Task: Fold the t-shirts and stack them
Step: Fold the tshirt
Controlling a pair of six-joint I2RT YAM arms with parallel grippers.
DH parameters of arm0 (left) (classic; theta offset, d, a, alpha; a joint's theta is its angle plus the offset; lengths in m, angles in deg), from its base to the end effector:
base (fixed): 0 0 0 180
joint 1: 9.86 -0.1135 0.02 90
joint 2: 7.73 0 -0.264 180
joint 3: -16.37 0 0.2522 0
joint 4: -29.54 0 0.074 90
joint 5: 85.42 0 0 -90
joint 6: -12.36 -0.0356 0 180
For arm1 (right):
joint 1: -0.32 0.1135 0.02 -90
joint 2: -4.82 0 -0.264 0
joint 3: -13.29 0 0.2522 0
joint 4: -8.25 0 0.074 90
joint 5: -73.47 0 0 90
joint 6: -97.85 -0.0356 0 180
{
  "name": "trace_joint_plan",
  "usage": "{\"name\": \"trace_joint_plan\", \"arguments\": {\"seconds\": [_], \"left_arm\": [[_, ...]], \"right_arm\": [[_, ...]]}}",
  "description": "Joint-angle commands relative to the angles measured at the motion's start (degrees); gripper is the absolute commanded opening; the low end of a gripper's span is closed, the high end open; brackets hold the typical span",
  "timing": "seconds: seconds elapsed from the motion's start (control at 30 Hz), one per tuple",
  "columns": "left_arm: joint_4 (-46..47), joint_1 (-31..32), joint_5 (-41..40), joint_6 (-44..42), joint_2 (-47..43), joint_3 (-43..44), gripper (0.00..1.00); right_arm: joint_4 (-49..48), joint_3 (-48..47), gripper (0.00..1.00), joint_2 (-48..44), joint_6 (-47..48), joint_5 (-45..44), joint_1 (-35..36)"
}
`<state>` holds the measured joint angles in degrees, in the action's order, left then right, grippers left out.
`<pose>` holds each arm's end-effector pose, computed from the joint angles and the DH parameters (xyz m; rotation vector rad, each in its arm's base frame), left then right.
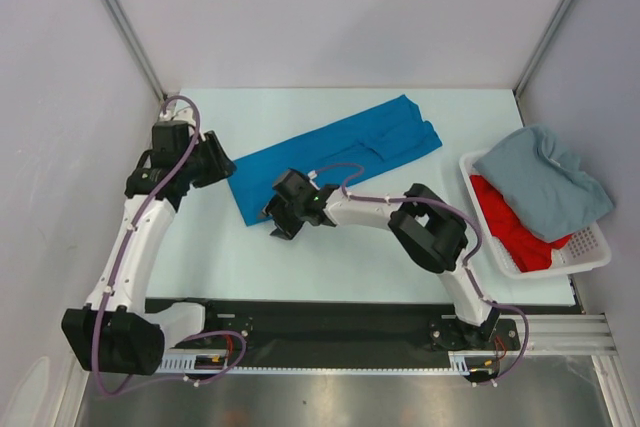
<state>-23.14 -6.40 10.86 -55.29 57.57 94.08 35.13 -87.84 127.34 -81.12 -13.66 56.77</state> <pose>0.2388 -0.0183 0.3368 -0.3189 2.2723 -0.3601 0.2581 0.3924 0.1624 0.7551 2.6842 1.0355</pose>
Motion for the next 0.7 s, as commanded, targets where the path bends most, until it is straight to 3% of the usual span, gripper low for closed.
{"name": "trace_joint_plan", "arguments": {"seconds": [0.0, 0.43, 0.67], "left_arm": [[-1.07, 0.32, -1.27, -1.17, -2.72, 2.06, 0.51], [-3.98, 0.31, -3.91, -0.99, -6.06, 3.82, 0.52], [-2.83, 0.31, -4.61, -0.99, -6.76, 2.33, 0.54]], "right_arm": [[-2.23, -3.5, 0.61, 2.45, -5.33, -3.31, 1.74], [-1.79, -5.88, 0.53, 7.99, -12.11, -9.82, 2.18], [3.74, -9.83, 0.5, 11.16, -14.48, -10.34, 1.91]]}}
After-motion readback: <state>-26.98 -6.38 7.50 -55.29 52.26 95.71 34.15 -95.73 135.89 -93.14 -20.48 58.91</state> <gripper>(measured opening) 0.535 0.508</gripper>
